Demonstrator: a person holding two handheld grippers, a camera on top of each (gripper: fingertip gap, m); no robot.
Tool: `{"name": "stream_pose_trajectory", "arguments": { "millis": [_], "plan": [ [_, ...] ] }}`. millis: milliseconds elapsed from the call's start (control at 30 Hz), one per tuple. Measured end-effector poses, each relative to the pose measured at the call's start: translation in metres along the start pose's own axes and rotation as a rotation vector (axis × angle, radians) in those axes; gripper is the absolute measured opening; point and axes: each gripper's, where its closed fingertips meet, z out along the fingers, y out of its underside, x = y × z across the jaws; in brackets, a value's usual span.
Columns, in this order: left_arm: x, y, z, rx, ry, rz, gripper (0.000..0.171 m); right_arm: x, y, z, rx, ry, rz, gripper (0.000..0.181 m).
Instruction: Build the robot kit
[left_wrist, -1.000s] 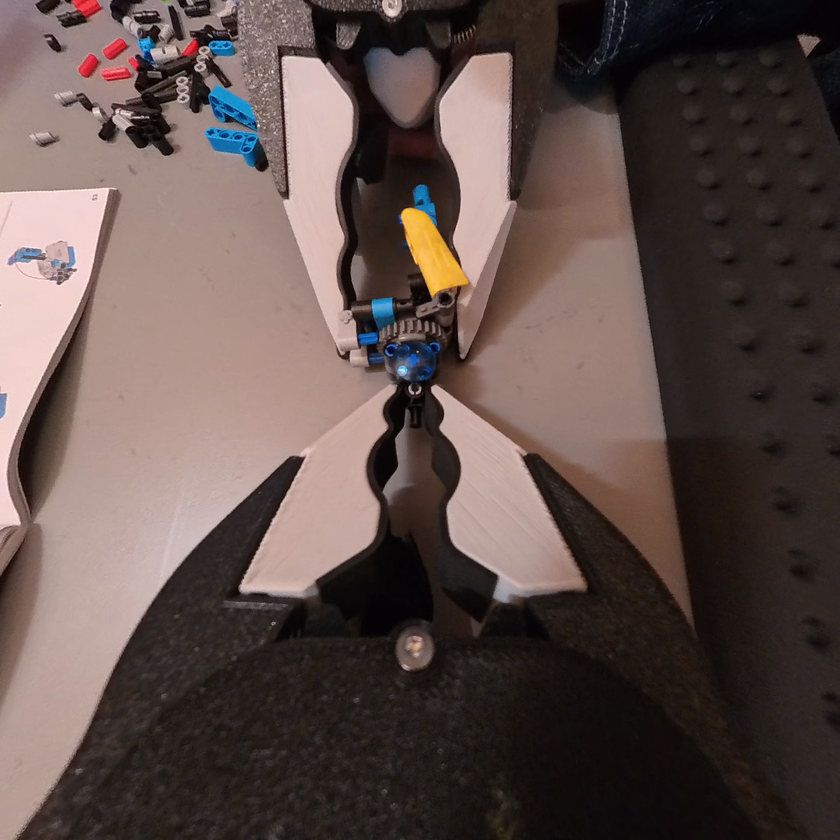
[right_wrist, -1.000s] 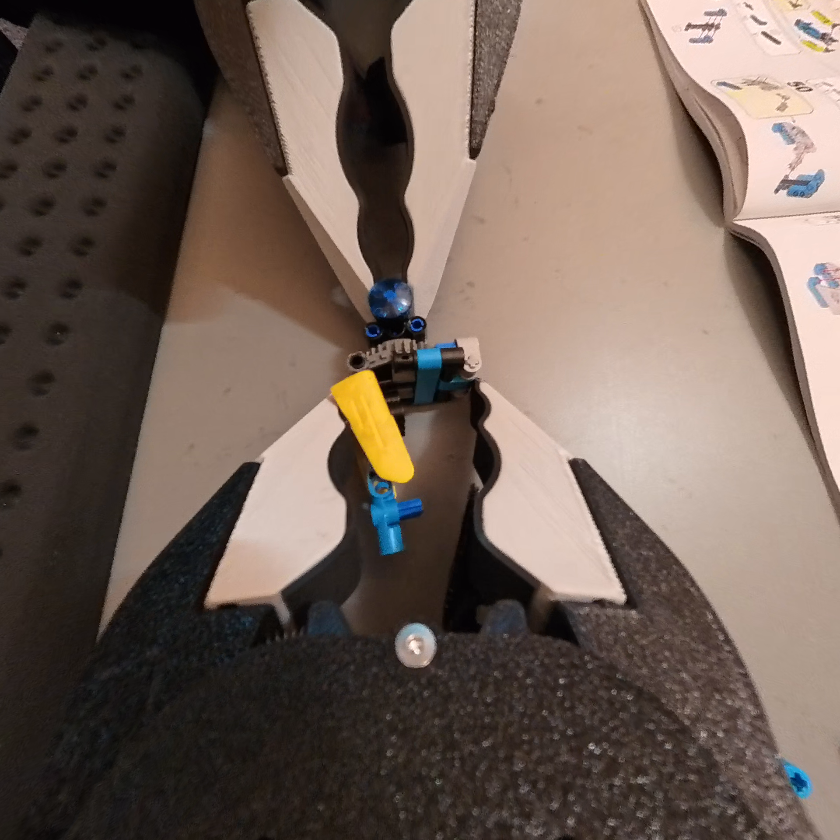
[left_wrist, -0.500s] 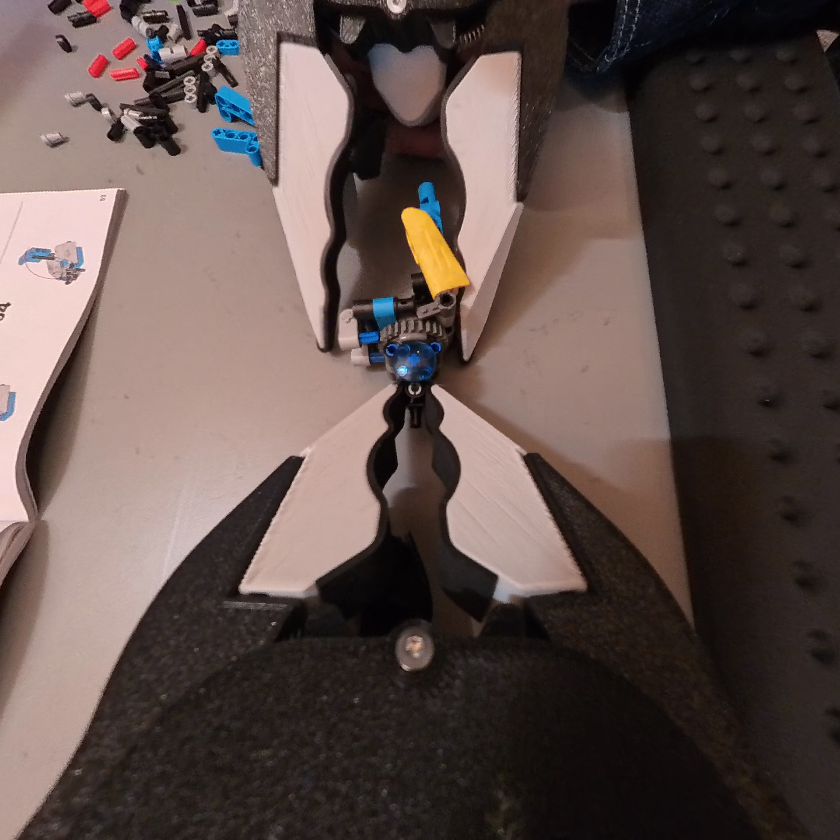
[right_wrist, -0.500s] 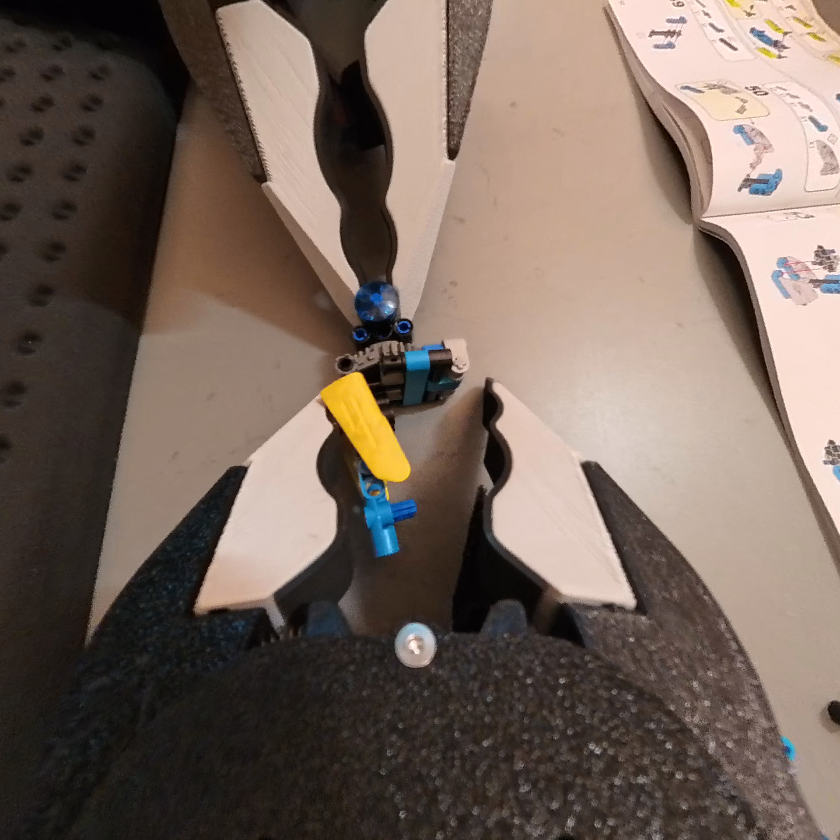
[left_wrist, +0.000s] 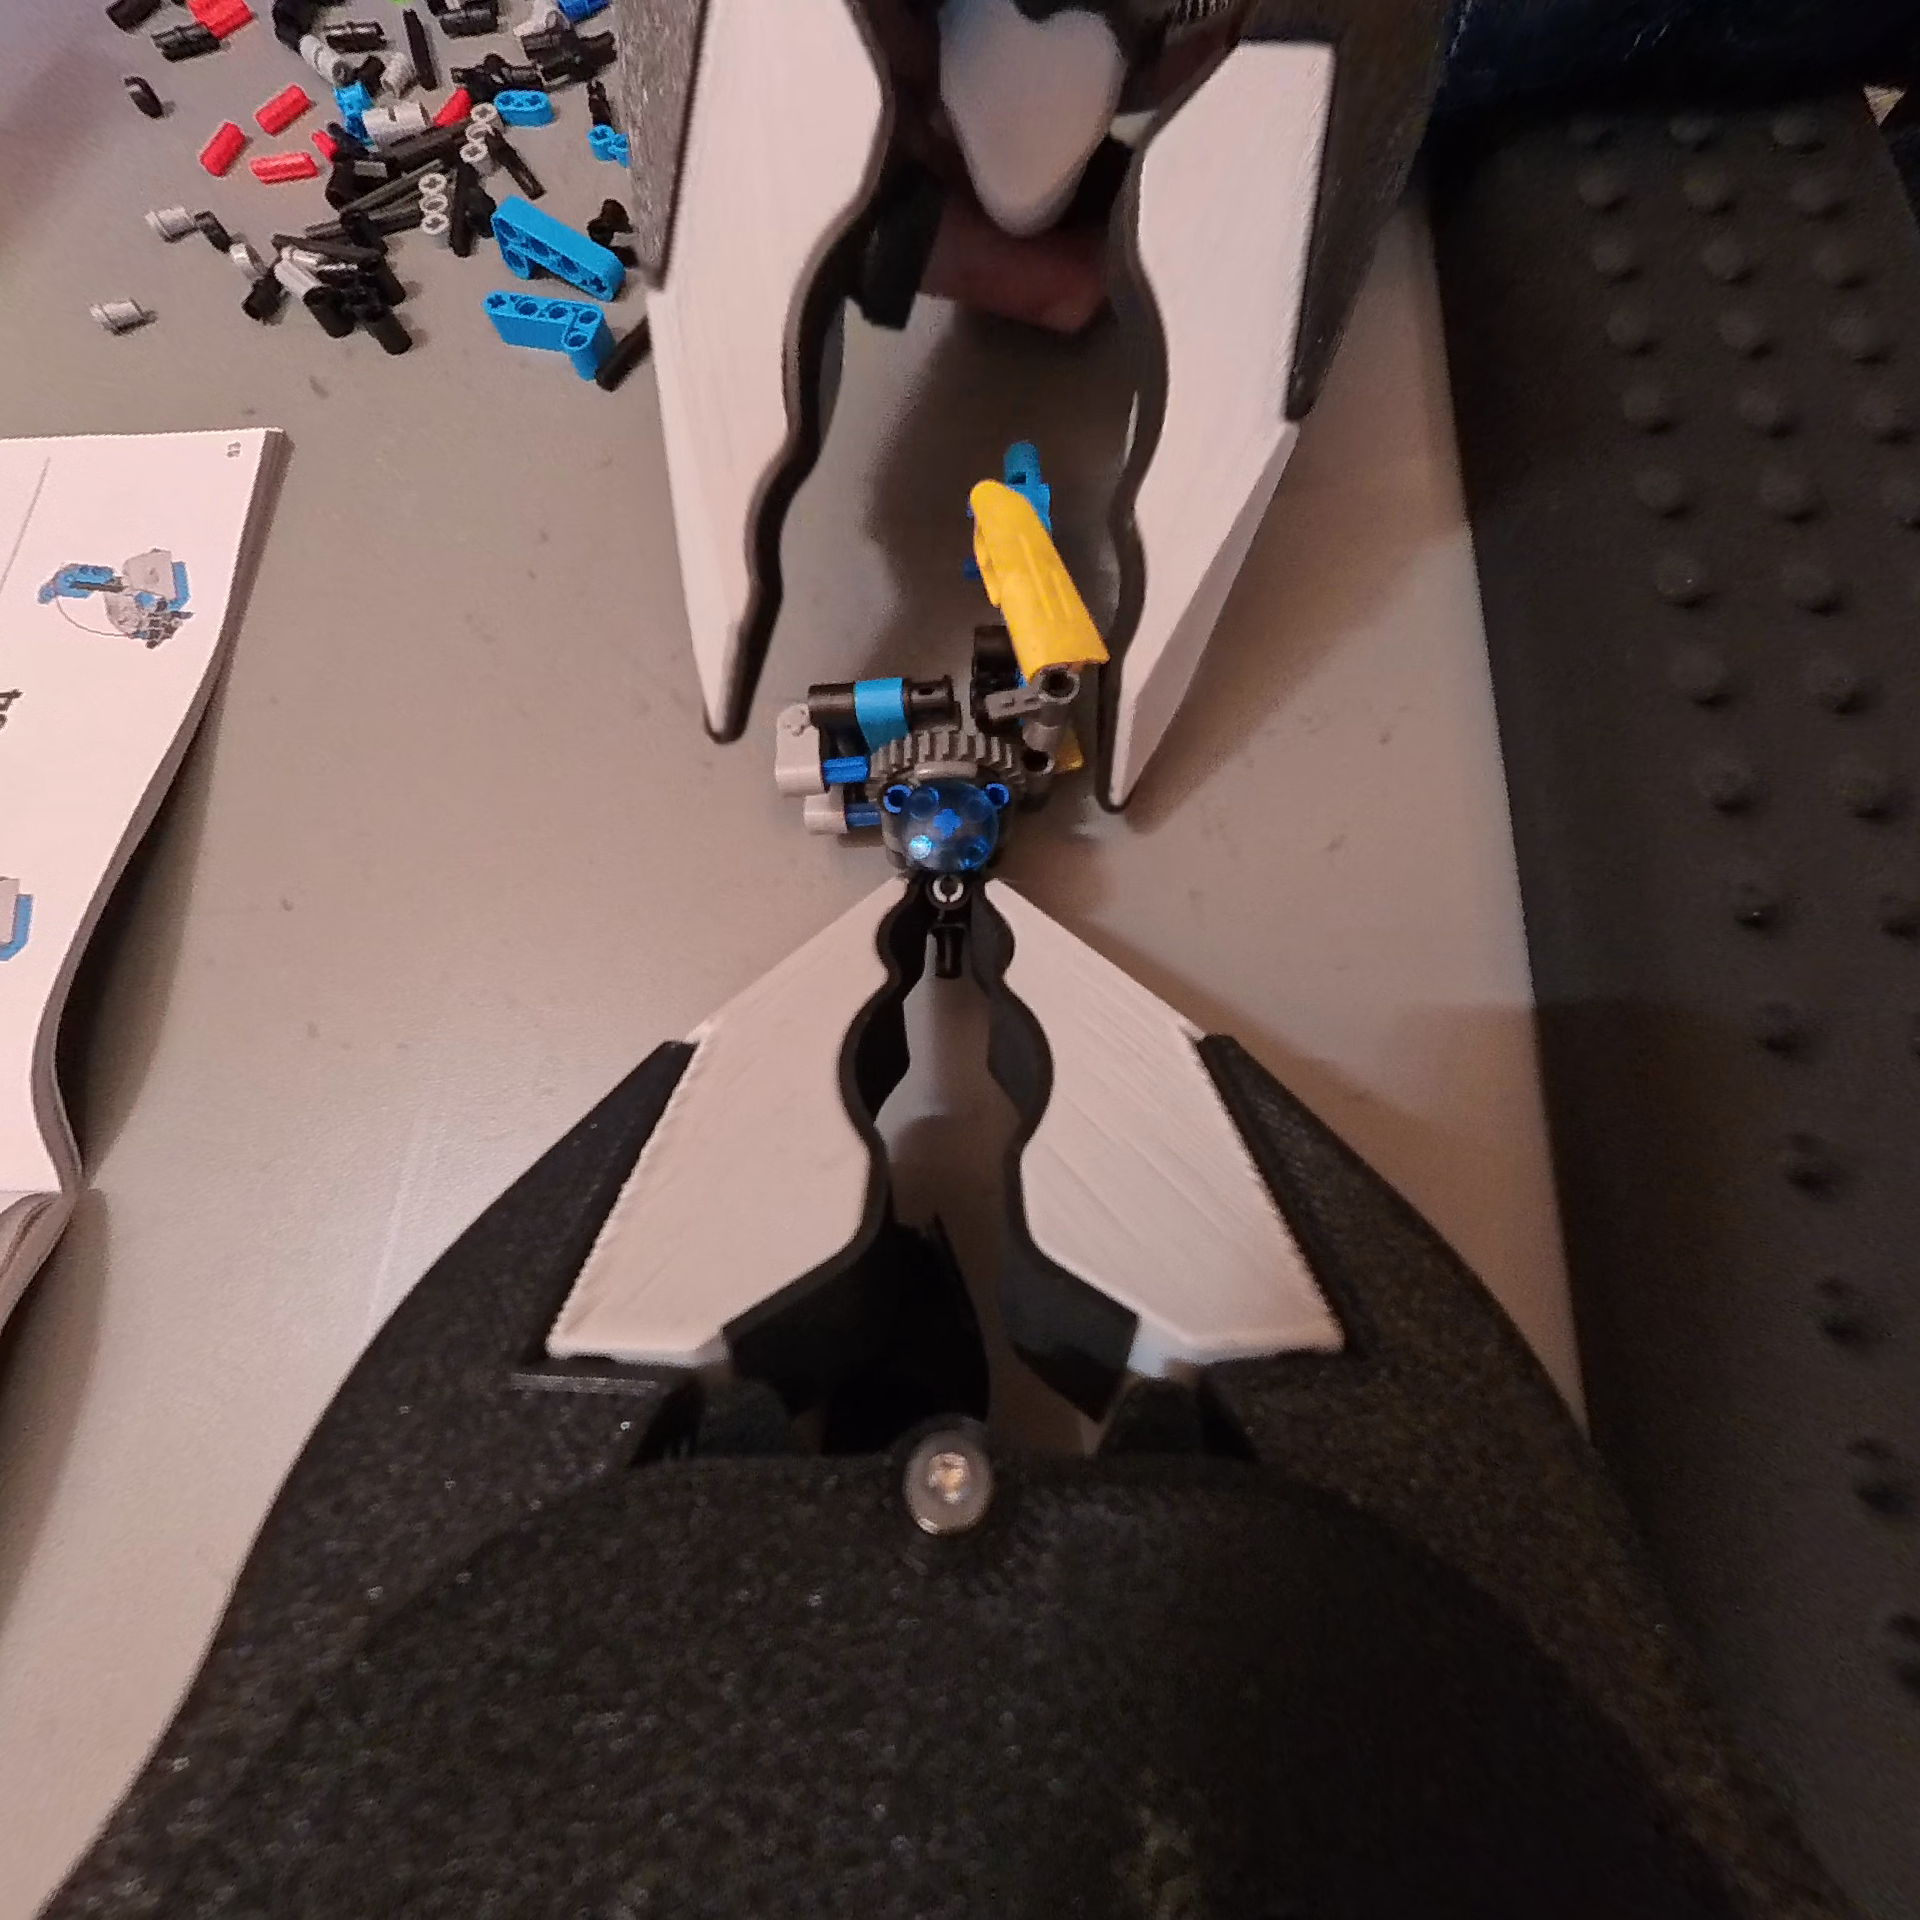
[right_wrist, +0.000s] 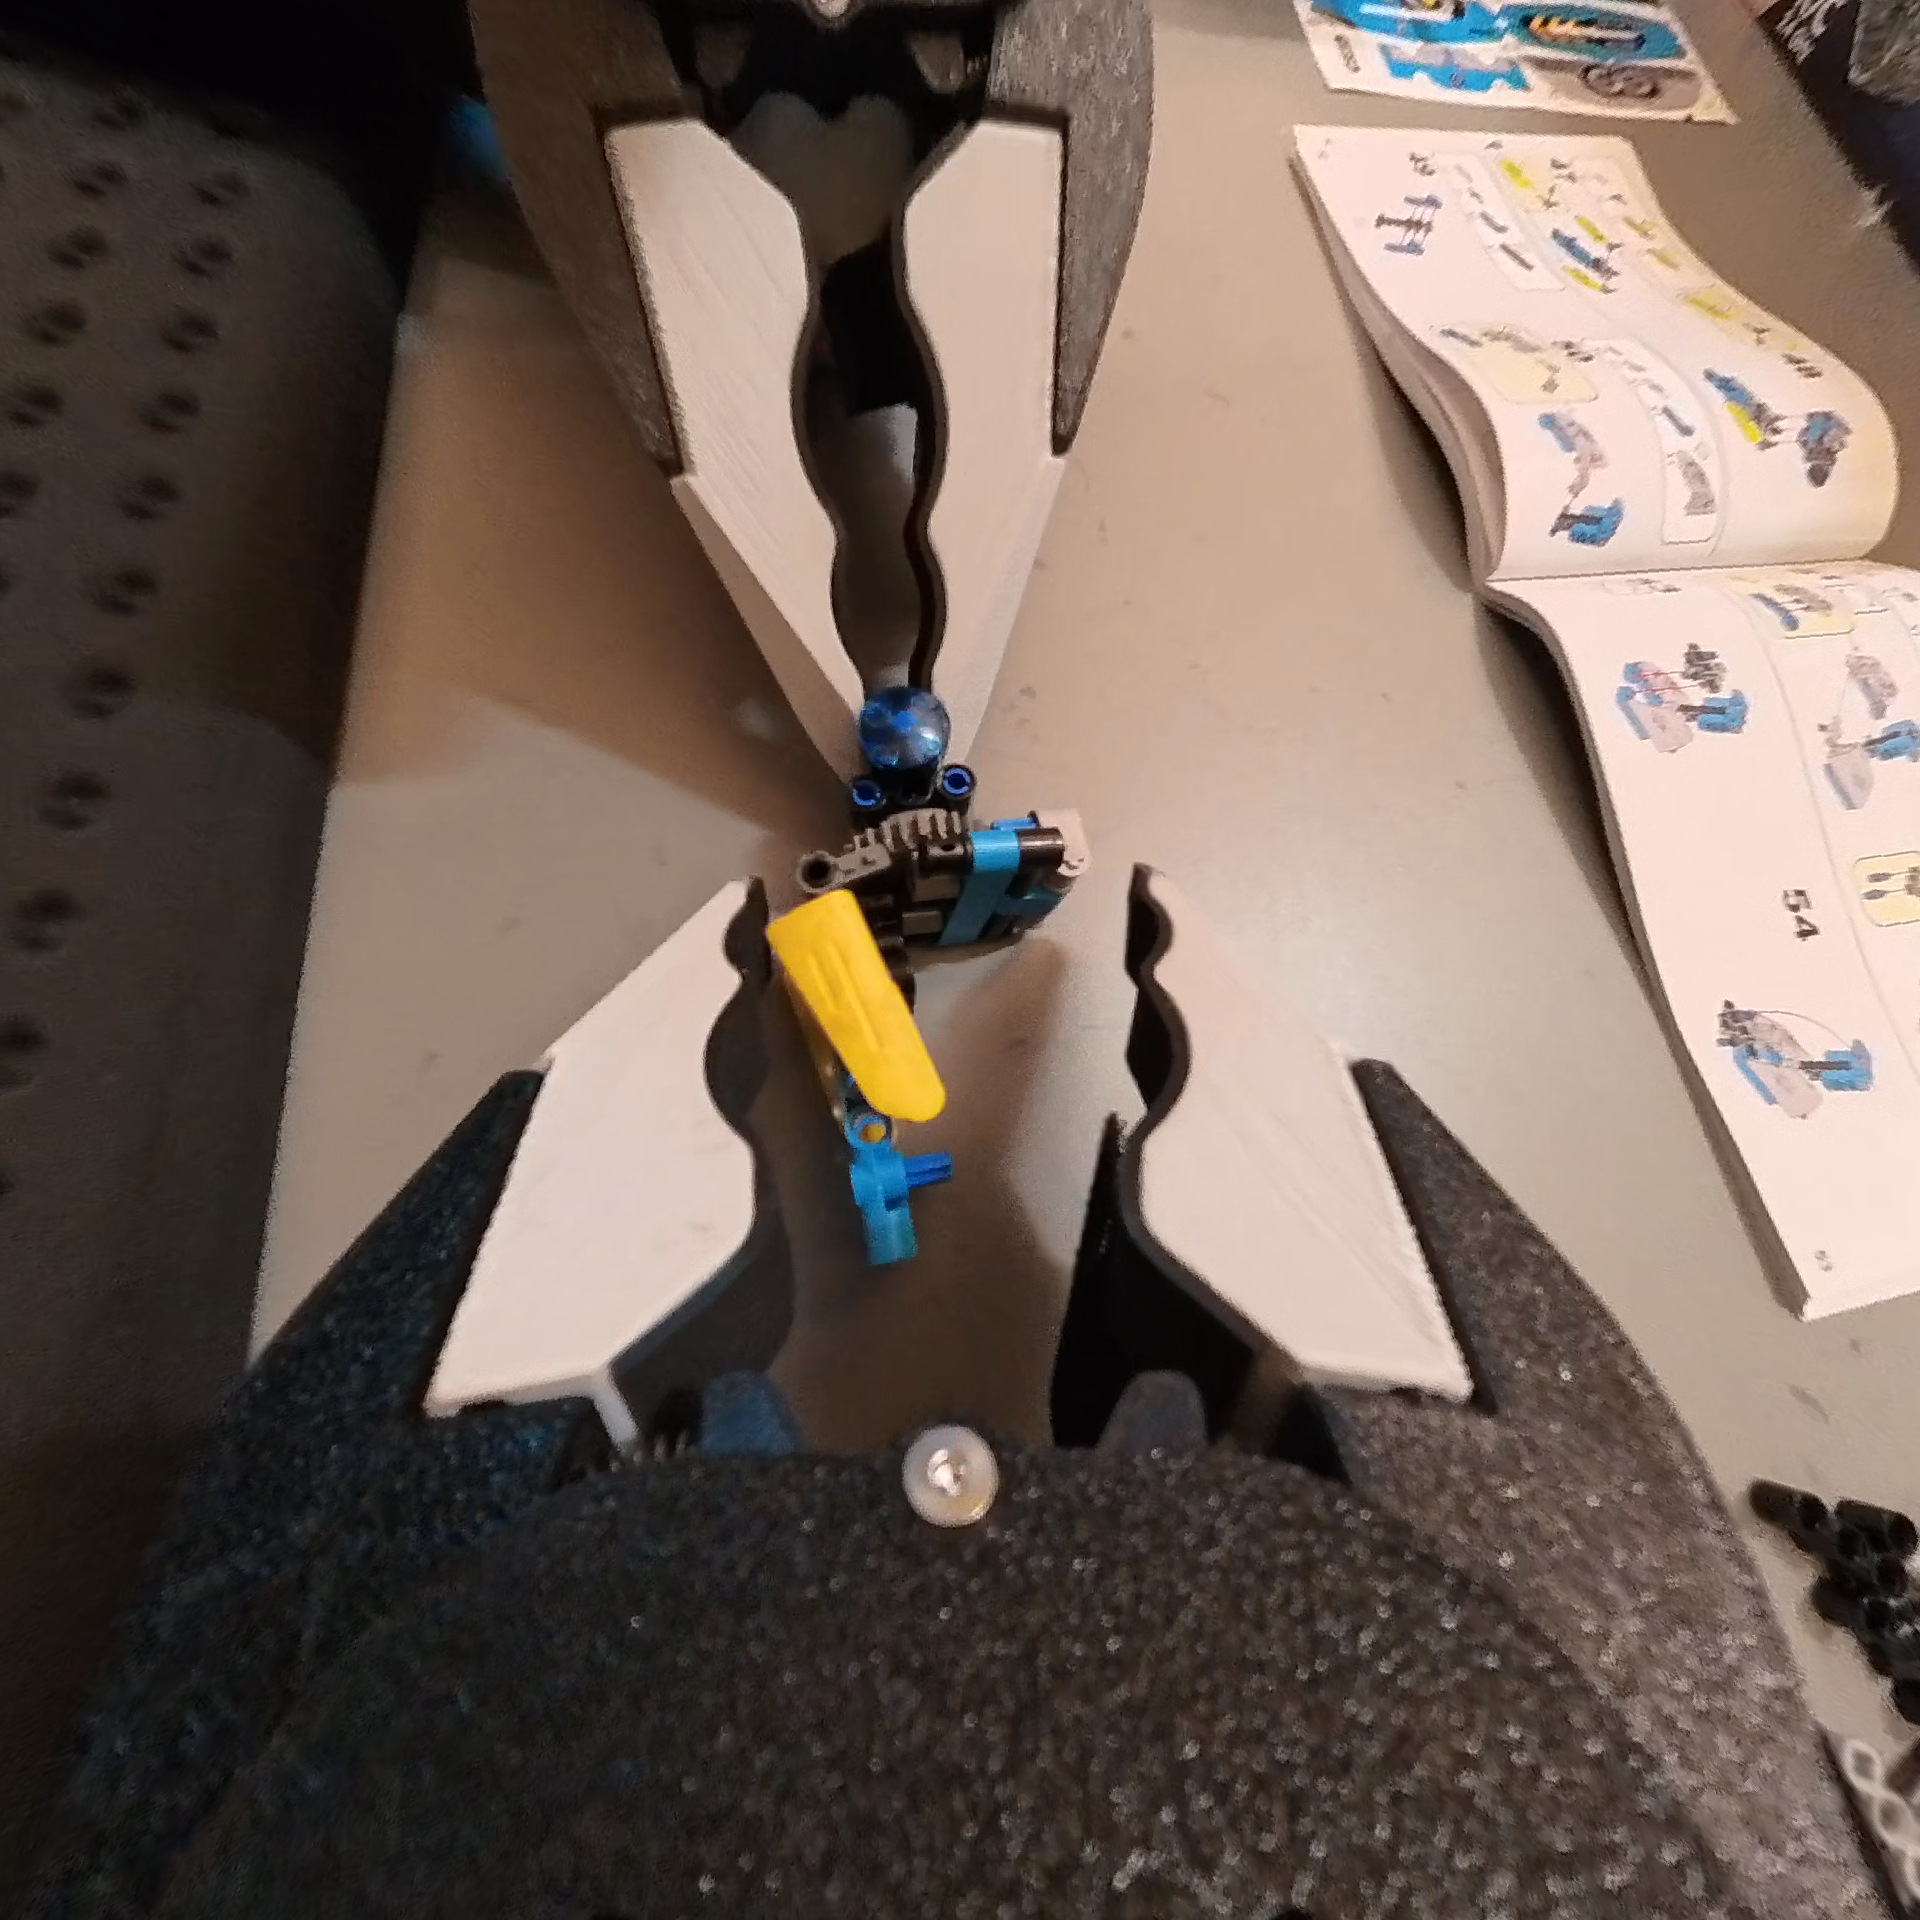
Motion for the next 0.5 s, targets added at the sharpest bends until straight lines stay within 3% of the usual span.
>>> {"name": "stream_pose_trajectory", "arguments": {
  "millis": [233, 367, 500],
  "plan": [
    [0.000, 0.000, 0.000, -0.001, -0.003, 0.004, 0.007, -0.008, -0.008, -0.017, 0.026, 0.035, -0.019, 0.055],
    [-0.005, 0.001, -0.002, -0.011, -0.051, 0.024, 0.008, -0.015, 0.006, -0.023, -0.012, 0.031, -0.004, 0.041],
    [-0.004, -0.002, -0.004, -0.018, -0.040, -0.061, 0.044, -0.011, 0.008, -0.024, -0.025, 0.061, -0.030, 0.021]
  ]
}}
